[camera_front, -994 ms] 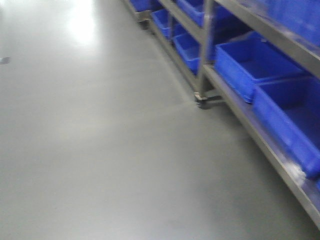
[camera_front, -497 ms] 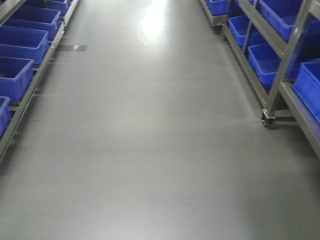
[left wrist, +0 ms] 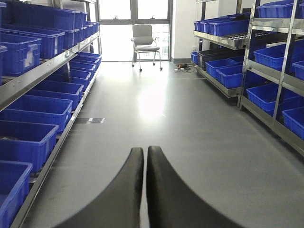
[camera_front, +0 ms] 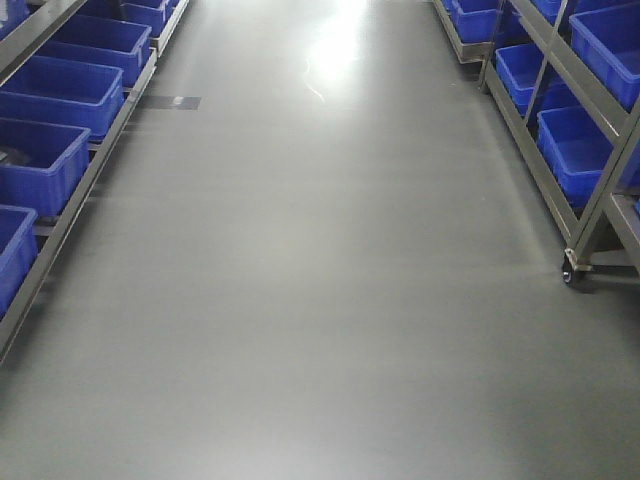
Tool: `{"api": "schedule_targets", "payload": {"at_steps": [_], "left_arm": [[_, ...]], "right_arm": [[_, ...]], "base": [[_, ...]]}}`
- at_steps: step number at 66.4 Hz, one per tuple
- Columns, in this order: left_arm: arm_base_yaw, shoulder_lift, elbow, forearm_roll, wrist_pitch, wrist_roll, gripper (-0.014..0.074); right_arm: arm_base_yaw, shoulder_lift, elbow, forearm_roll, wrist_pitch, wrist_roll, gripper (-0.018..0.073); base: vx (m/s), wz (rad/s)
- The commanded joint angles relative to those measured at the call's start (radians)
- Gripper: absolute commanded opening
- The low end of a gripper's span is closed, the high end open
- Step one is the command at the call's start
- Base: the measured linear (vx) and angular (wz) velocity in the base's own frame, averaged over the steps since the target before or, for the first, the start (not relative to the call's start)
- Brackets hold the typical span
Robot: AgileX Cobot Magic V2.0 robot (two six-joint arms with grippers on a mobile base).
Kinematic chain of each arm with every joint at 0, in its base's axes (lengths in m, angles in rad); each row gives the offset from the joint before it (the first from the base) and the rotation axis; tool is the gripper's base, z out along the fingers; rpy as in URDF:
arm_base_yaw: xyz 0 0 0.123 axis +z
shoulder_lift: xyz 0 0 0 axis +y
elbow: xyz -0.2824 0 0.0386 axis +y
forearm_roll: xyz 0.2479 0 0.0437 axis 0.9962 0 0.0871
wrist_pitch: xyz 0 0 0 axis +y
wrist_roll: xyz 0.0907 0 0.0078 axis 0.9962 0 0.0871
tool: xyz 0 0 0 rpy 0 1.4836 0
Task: Pour parts from conveyor to right shelf
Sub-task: 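Drive down the aisle between the blue bin shelves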
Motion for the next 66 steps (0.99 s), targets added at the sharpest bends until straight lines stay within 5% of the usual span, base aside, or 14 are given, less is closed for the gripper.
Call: {"api": "schedule_targets", "payload": {"at_steps": [1,66], "left_arm": [[-0.006,-0.012,-0.019,-0.006,-0.079,-0.008,-0.0006],[-0.006,-0.012,-0.019,-0.006,-0.079,-0.008,-0.0006]], "right_arm": [[-0.004,0.015,-0.027,-0.014,-0.084,-0.009,-0.0005],[-0.004,0.015,-0.027,-0.013,-0.084,-0.009,-0.0005]], "base": [[0.37,-0.1],[0.54,-0.06]]}}
